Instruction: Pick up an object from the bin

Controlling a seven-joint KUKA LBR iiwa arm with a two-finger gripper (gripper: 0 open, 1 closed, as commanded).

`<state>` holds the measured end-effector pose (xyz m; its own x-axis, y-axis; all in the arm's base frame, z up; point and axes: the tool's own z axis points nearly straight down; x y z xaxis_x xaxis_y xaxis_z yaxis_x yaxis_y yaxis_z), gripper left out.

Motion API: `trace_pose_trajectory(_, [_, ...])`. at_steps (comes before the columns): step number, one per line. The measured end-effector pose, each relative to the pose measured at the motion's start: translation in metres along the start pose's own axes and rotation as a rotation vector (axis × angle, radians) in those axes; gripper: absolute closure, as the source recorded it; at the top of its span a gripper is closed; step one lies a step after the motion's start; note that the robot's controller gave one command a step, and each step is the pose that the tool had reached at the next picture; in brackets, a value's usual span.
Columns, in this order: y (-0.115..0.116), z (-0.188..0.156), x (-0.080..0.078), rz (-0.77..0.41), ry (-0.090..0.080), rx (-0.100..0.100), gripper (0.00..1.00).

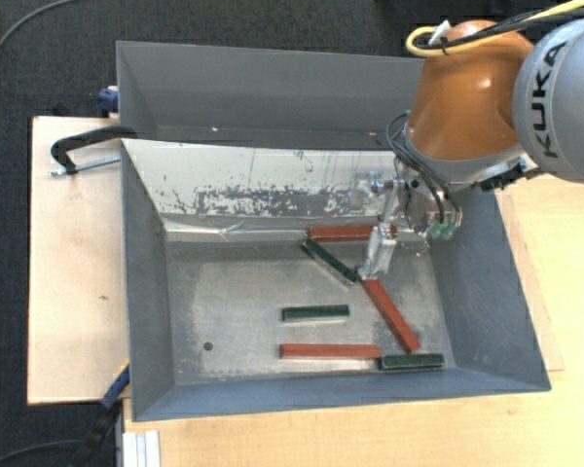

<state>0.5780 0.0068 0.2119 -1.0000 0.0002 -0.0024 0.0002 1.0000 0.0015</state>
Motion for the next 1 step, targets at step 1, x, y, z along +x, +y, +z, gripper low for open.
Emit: trace_pose_trajectory(1, [0.0097, 0.1221, 0.0600, 0.209, 0.010, 0.000, 0.00])
